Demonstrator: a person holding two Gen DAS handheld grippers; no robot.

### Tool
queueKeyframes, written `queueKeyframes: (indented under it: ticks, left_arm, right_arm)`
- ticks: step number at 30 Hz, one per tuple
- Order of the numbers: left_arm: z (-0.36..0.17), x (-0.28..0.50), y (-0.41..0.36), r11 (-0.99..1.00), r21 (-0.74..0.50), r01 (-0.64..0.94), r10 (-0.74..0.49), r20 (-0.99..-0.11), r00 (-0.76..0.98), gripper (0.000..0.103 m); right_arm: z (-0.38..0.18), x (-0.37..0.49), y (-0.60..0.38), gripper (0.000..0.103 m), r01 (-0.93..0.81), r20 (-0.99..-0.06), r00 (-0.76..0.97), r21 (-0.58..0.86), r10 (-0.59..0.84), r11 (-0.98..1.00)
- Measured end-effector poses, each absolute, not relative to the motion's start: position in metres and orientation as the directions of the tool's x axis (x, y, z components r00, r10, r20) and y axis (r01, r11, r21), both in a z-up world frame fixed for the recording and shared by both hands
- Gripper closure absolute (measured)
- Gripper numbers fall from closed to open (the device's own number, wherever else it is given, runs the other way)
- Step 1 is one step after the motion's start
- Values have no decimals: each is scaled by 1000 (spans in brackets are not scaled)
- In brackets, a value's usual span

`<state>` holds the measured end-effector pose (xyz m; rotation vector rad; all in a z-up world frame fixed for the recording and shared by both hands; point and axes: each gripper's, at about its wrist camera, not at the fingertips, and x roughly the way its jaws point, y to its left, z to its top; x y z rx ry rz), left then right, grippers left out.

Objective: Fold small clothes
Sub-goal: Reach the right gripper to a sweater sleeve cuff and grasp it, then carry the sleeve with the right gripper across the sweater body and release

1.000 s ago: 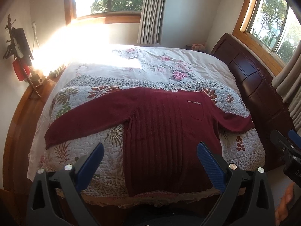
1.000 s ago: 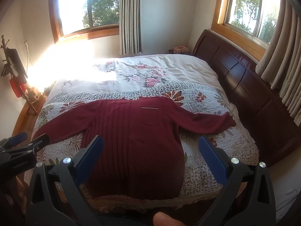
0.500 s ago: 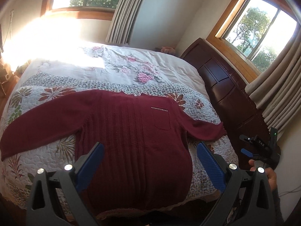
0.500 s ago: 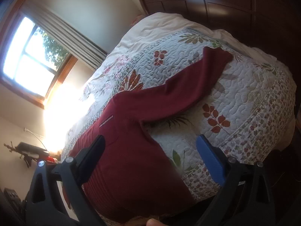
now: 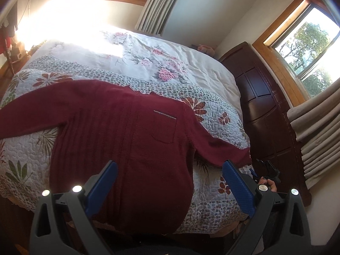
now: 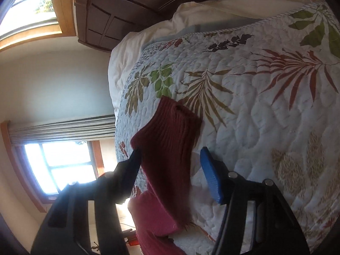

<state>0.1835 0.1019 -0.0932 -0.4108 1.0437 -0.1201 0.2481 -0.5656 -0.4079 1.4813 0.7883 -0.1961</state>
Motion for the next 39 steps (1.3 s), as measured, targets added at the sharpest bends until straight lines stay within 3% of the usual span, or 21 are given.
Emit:
queueKeyframes:
  ticks: [6, 8, 10, 13, 25, 39]
  left_arm:
    - [-87, 181, 73, 927, -355, -117, -249, -821, 513, 4]
    - [-86, 181, 66, 931, -345, -115, -242, -824, 512, 4]
    - [-87, 182, 61, 933, -343, -110, -245, -828, 505, 4]
    - [-92, 184, 61, 922, -373, -107, -275, -823, 498, 4]
    - [-111, 195, 116, 829, -553, -87, -439, -739, 512, 4]
    - [-164, 191, 234, 717, -677, -164, -529, -682, 504, 4]
  right_arm:
    - [-427, 273, -572, 49, 555, -568, 742, 818, 357, 150]
    - [-427, 279, -571, 59, 553, -570, 736, 818, 366, 162]
    - [-426, 280, -572, 83, 546, -566, 735, 821, 374, 167]
    - [-419, 273, -574, 92, 534, -555, 746, 829, 368, 168]
    - [-296, 255, -558, 93, 446, -579, 779, 782, 242, 436]
    - [-111, 314, -399, 93, 230, -556, 818, 553, 148, 801]
